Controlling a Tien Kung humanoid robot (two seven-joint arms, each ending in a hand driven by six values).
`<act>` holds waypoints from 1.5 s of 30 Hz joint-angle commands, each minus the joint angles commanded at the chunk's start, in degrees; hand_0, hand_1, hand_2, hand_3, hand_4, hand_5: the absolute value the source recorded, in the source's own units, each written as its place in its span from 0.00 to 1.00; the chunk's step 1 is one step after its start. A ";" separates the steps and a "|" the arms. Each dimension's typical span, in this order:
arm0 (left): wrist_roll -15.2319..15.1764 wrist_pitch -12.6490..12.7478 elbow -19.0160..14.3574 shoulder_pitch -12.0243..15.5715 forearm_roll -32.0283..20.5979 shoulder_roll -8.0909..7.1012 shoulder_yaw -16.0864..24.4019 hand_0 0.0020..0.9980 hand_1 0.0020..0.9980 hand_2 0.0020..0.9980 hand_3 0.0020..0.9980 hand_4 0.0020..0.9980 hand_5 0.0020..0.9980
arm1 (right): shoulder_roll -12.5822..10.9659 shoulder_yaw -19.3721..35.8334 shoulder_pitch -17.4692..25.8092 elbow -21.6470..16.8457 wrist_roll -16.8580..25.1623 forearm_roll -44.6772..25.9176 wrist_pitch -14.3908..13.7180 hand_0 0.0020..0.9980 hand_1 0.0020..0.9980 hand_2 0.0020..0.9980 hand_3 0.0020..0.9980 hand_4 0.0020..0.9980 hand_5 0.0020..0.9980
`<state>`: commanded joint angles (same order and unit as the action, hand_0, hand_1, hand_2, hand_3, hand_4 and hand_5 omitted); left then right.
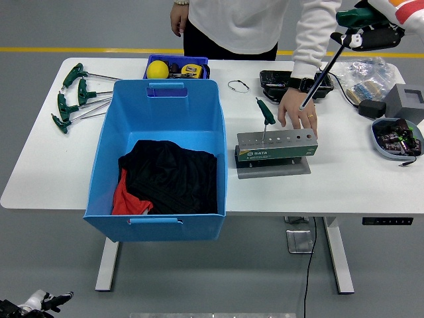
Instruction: Lift tool from toolbox,place it in box,lift tool from toolbox,place it in box
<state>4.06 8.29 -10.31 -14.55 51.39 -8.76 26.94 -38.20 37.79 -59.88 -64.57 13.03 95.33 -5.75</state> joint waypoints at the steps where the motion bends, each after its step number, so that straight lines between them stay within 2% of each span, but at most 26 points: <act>1: 0.05 0.02 0.00 0.00 0.30 0.06 0.33 0.64 0.64 0.67 0.65 0.69 0.70 | -0.19 0.57 0.24 -1.33 0.01 -0.04 -0.06 0.00 0.00 0.00 0.00 0.73 0.60; 7: 0.10 0.22 0.00 -0.06 0.68 0.23 1.21 0.64 0.64 0.67 0.65 0.69 0.70 | -1.06 2.05 1.03 -8.80 -0.25 0.31 -0.38 0.00 0.00 0.00 0.00 0.71 0.59; 11: 0.10 0.26 0.00 -0.03 0.66 0.29 1.22 0.64 0.64 0.67 0.65 0.69 0.70 | -0.20 1.40 0.96 -13.35 -0.69 0.60 -0.50 0.00 0.00 0.00 0.00 0.71 0.58; 14: 0.16 0.18 0.00 0.01 0.85 0.33 1.37 0.64 0.64 0.67 0.65 0.69 0.70 | 2.03 0.87 0.85 -15.12 -0.82 0.80 -0.51 0.00 0.00 0.00 0.00 0.71 0.58; 18: 0.21 0.02 0.00 0.04 1.07 0.47 1.07 0.64 0.64 0.67 0.65 0.69 0.70 | 7.21 -0.05 0.87 -16.34 -1.24 1.44 -0.65 0.00 0.00 0.00 0.00 0.70 0.58; 22: 0.45 0.15 0.00 0.09 2.36 0.64 3.01 0.64 0.64 0.67 0.65 0.69 0.70 | 11.23 -2.70 -0.21 -17.24 -1.58 2.79 -0.71 0.00 0.00 0.00 0.00 0.70 0.58; 30: 0.80 0.24 0.00 0.02 4.60 0.70 5.55 0.64 0.63 0.67 0.65 0.69 0.69 | 15.94 -9.25 -2.71 -17.18 -1.90 3.87 -0.81 0.00 0.00 0.00 0.00 0.70 0.58; 38: 2.31 0.32 0.00 -0.02 13.22 1.12 14.68 0.64 0.63 0.67 0.65 0.69 0.69 | 18.99 -16.08 -4.16 -14.49 -1.67 3.33 -1.00 0.00 0.00 0.00 0.00 0.70 0.58; 45: 2.40 0.33 0.00 0.08 13.16 1.04 14.23 0.64 0.63 0.67 0.65 0.69 0.69 | 21.65 -19.04 -4.07 -9.54 -1.37 1.76 -0.90 0.00 0.00 0.00 0.00 0.70 0.58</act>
<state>6.46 8.62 -10.31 -14.47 64.55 -7.72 41.17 -16.55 18.76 -63.95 -74.11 11.66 97.10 -6.65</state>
